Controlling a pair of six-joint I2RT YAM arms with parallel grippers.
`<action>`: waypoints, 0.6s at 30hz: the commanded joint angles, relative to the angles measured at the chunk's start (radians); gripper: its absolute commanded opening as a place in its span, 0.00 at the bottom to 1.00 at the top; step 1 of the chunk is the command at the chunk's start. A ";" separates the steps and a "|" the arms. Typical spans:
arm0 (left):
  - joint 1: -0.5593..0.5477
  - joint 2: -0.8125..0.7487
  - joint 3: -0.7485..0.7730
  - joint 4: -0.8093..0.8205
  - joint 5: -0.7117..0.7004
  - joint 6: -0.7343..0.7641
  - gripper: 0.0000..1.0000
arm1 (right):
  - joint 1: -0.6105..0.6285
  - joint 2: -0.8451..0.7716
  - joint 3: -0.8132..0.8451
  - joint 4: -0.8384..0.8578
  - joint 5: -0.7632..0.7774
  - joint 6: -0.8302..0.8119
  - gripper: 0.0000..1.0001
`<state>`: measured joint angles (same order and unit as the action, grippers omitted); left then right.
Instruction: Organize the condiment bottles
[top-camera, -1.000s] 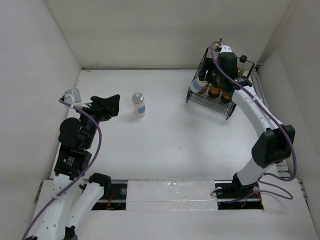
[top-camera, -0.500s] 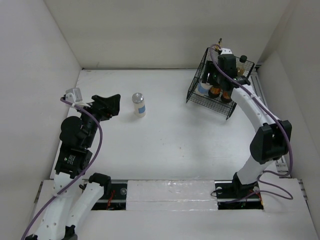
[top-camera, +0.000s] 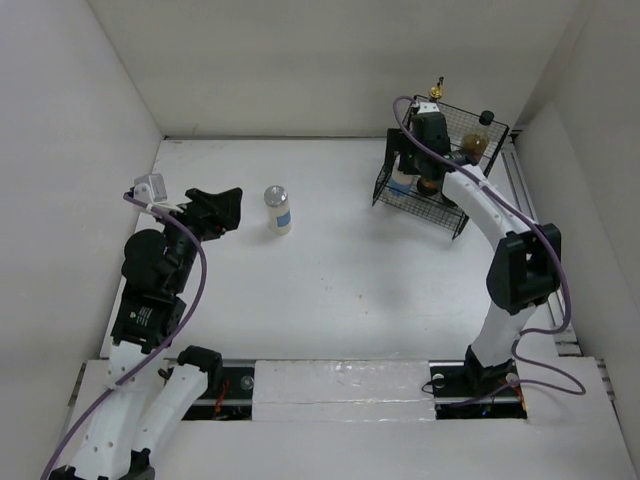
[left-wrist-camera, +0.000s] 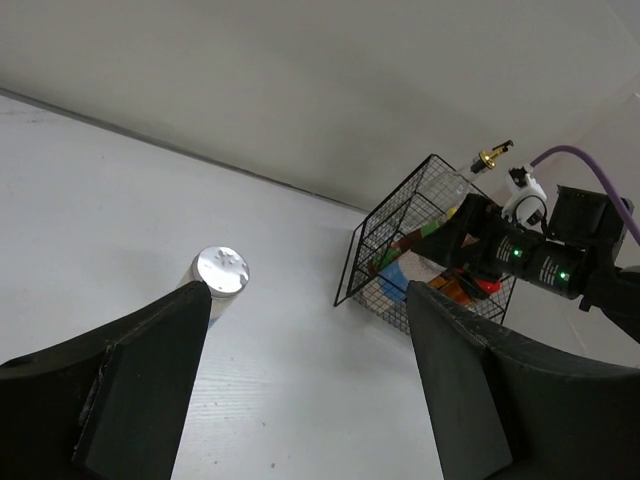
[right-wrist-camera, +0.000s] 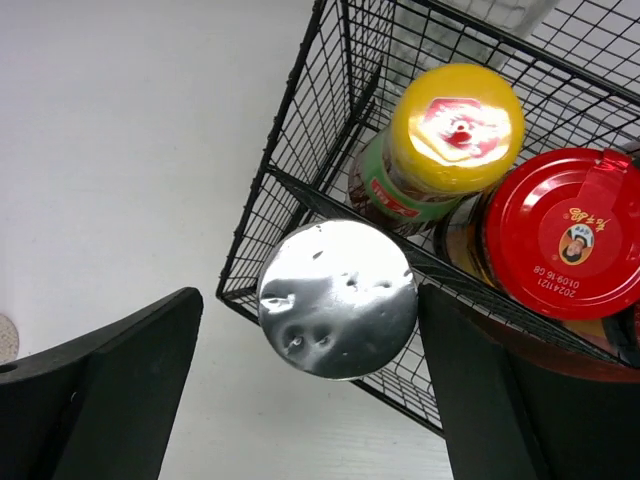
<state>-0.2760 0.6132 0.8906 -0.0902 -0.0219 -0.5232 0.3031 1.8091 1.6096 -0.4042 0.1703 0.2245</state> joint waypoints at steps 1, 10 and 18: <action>-0.005 0.003 0.002 0.038 0.005 0.015 0.75 | 0.018 -0.037 0.047 0.016 0.047 -0.014 0.94; -0.005 0.003 0.002 0.027 -0.027 0.015 0.75 | 0.163 -0.250 -0.112 0.210 0.098 -0.080 0.96; -0.005 -0.016 0.011 0.007 -0.099 0.005 0.75 | 0.407 -0.006 -0.123 0.397 -0.310 -0.249 0.99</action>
<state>-0.2760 0.6163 0.8906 -0.1036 -0.0914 -0.5232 0.6407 1.6398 1.4689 -0.0700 0.0147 0.0673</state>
